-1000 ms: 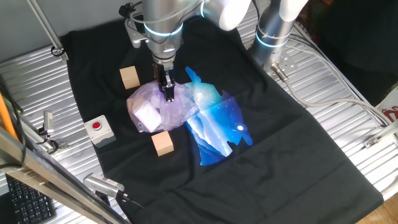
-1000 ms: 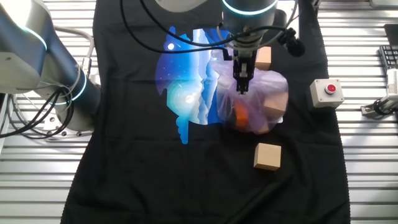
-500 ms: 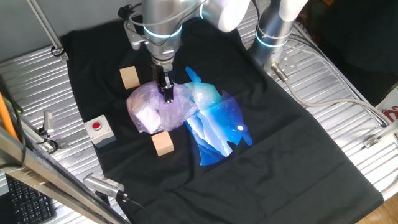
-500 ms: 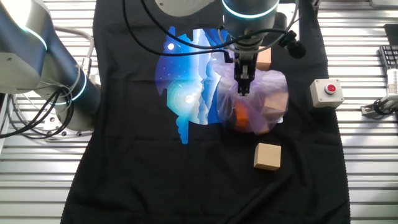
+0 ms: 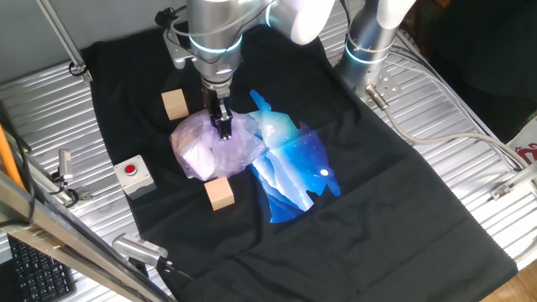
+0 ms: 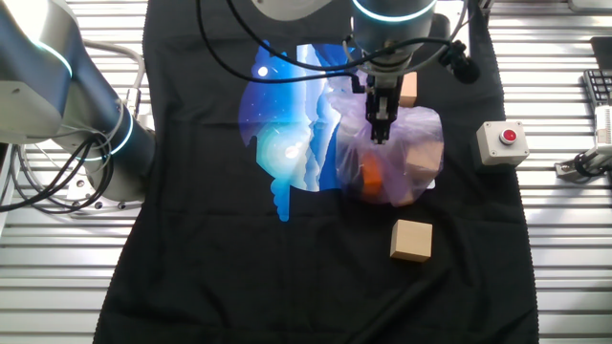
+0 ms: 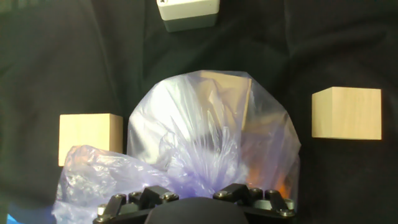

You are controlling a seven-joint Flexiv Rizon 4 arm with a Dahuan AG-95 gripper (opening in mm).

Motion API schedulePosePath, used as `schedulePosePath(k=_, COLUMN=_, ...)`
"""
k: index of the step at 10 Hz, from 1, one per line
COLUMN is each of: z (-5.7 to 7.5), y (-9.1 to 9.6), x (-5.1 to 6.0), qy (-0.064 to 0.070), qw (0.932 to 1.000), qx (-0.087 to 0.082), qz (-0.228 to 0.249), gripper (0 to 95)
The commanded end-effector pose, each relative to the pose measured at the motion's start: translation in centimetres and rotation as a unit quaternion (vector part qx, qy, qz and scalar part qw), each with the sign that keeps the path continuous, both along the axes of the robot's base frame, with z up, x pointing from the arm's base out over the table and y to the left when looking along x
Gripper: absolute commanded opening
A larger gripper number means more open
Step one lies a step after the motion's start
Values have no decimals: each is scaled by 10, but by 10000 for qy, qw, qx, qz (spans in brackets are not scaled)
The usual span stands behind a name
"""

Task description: Pick up a bag of things

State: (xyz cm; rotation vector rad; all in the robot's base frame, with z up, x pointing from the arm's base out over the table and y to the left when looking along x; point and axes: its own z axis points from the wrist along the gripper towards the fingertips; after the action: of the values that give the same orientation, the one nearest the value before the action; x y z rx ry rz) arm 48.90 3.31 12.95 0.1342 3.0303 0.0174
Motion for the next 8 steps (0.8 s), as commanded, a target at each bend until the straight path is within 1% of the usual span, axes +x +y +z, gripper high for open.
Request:
schedulePosePath(k=1, z=1, y=0, x=0, qy=-10, qw=10000, qx=-10, qz=-7, gripper=380)
schedulePosePath(k=2, z=1, y=0, x=0, qy=-12, qw=10000, qx=-27, qz=-9, gripper=190)
schedulePosePath(k=5, z=1, y=0, x=0, qy=-19, qw=10000, qx=-42, qz=-6, gripper=190)
schedulePosePath(k=6, z=1, y=0, x=0, qy=-23, qw=10000, qx=-67, qz=1, gripper=0)
schedulePosePath(k=8, z=1, y=0, x=1, qy=-26, qw=10000, qx=-75, qz=-3, gripper=0)
